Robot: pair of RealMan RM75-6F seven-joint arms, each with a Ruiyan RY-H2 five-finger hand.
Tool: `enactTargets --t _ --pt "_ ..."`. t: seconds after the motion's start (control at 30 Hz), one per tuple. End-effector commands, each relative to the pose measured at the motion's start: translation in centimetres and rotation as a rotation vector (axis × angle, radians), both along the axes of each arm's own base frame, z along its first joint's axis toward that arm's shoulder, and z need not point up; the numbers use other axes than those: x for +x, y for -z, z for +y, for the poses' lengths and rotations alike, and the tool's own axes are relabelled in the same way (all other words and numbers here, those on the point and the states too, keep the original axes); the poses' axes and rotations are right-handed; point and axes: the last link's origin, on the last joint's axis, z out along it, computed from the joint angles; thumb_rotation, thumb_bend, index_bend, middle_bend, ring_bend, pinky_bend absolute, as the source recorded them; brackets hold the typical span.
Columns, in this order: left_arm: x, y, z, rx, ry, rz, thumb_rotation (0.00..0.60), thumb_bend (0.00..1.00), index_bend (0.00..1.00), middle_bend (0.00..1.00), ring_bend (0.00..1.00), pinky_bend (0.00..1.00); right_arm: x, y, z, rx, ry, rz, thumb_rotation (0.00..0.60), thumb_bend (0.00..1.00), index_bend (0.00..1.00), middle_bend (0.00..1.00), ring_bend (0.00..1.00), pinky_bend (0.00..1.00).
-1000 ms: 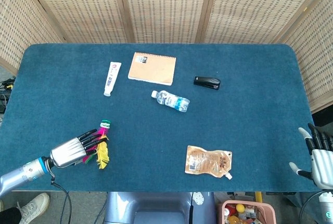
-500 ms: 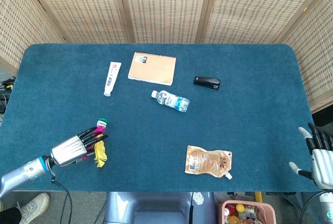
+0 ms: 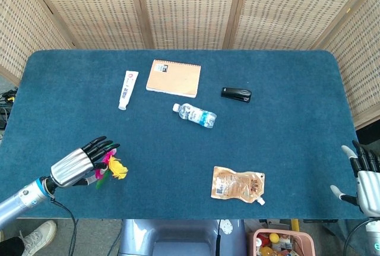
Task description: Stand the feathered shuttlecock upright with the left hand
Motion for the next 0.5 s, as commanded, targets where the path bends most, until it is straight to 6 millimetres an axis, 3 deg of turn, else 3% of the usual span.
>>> enactTargets --t 0.03,0.27,0.5 --pt "1.5 -2.9 0.7 -0.009 -0.094 -0.110 0.600 0.55 0.75 0.00 0.00 0.00 0.0 0.0 0.0 0.000 0.000 -0.003 0.600 0.00 0.00 0.00 0.00 0.00" --pt "2.2 -4.5 1.4 -0.062 -0.213 -0.227 0.600 0.55 0.75 0.00 0.00 0.00 -0.1 -0.2 0.1 -0.001 0.000 -0.007 0.600 0.00 0.00 0.00 0.00 0.00" --pt "1.2 -2.3 2.3 -0.170 -0.357 -0.312 0.600 0.55 0.75 0.00 0.00 0.00 0.0 -0.1 0.1 0.003 -0.001 -0.006 0.600 0.00 0.00 0.00 0.00 0.00"
